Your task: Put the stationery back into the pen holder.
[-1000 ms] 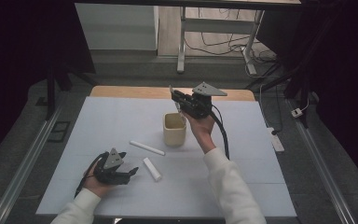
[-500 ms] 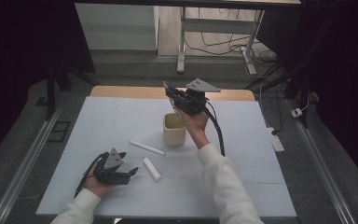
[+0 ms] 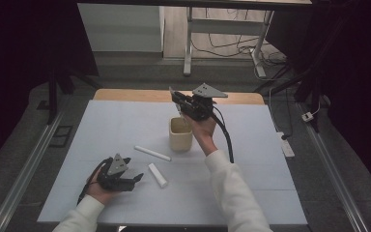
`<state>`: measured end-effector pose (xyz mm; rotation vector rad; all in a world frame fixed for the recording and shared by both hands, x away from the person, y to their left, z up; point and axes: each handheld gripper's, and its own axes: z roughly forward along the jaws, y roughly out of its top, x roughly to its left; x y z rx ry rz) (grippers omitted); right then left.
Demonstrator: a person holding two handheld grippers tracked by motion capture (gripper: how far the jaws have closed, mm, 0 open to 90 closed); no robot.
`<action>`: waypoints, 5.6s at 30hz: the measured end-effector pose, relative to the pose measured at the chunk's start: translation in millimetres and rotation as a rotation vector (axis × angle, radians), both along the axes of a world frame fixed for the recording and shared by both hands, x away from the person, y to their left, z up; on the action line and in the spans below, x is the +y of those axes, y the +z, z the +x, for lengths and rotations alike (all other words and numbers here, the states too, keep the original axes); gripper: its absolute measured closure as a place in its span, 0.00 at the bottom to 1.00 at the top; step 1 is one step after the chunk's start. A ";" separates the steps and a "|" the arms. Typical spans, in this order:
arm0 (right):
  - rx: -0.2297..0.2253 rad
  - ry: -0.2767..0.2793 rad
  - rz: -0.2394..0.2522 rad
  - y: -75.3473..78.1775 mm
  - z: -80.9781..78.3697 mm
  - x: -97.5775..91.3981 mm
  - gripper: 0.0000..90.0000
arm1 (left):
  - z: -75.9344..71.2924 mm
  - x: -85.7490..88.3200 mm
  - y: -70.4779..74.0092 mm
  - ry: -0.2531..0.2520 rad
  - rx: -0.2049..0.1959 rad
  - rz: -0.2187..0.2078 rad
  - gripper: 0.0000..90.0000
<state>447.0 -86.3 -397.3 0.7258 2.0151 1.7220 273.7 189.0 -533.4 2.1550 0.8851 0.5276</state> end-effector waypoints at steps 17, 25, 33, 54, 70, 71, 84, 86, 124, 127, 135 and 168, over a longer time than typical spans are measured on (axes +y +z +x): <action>0.010 -0.025 -0.057 -7.7 -3.1 -11.3 0.66 | 0.2 -0.3 -0.2 0.001 0.001 0.005 0.28; 0.024 -0.010 -0.088 -9.6 -8.0 -17.0 0.64 | -0.1 0.4 0.4 0.005 -0.001 0.003 0.28; 0.033 -0.006 -0.103 -14.2 -14.9 -31.9 0.64 | 0.1 0.7 0.5 0.006 -0.001 0.005 0.28; 0.070 0.001 -0.151 -39.1 -61.1 -92.8 0.60 | 0.3 0.1 0.0 0.010 0.002 0.004 0.28; 0.122 -0.032 -0.218 -67.2 -93.9 -139.2 0.58 | -0.1 0.2 0.4 0.014 0.001 0.005 0.28; 0.124 -0.035 -0.224 -69.2 -96.5 -141.9 0.58 | -0.1 0.4 0.5 0.014 -0.001 0.007 0.28; 0.145 -0.084 -0.243 -88.0 -133.3 -187.6 0.58 | -1.8 0.1 2.6 0.011 -0.008 0.000 0.28; 0.147 -0.088 -0.243 -89.7 -137.7 -191.9 0.58 | -1.5 -0.3 2.3 0.012 -0.007 0.002 0.28; 0.172 -0.097 -0.318 -103.3 -138.4 -214.5 0.56 | 9.4 2.5 10.7 0.015 -0.009 -0.003 0.28; 0.172 -0.098 -0.315 -103.9 -138.1 -214.0 0.56 | 13.2 1.4 12.9 -0.006 -0.001 0.007 0.29; 0.180 -0.099 -0.331 -104.8 -137.2 -213.6 0.56 | 25.4 -4.5 21.0 -0.070 0.010 0.042 0.32; 0.191 -0.083 -0.355 -108.4 -135.1 -213.3 0.53 | 84.0 -31.0 53.1 -0.226 0.078 0.144 0.34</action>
